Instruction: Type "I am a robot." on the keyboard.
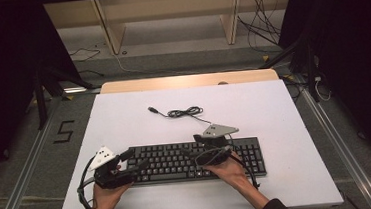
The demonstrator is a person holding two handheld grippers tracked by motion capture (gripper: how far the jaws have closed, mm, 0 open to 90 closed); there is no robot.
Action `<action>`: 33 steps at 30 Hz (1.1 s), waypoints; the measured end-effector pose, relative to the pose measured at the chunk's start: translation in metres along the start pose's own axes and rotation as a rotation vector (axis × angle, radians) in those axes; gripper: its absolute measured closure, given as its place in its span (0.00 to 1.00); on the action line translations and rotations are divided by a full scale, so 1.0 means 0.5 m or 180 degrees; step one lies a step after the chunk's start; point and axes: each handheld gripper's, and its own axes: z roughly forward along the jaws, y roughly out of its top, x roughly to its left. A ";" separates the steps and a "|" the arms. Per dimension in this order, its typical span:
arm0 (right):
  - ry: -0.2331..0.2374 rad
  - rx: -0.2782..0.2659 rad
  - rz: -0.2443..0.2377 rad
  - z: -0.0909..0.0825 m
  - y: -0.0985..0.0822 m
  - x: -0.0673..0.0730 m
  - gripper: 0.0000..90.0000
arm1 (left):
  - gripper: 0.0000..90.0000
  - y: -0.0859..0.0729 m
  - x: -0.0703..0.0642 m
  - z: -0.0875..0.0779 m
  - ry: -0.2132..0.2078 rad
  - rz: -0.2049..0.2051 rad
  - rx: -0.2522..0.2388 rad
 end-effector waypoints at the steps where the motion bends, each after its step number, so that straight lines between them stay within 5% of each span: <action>1: 0.0002 -0.0011 0.0001 -0.002 0.000 0.000 0.38 | 0.33 0.000 -0.001 0.001 -0.0008 0.0005 -0.0001; 12: 0.0003 -0.0098 0.0013 -0.042 -0.011 0.005 0.35 | 0.49 -0.002 -0.026 0.023 -0.0135 0.0185 0.0143; 25: -0.0020 -0.0089 0.0045 -0.076 -0.037 -0.002 0.34 | 0.87 -0.003 -0.046 0.067 -0.0216 0.0367 0.0435; 33: -0.0015 -0.0140 0.0052 -0.087 -0.041 0.002 0.32 | 0.99 -0.009 -0.060 0.107 -0.0305 0.0490 0.0679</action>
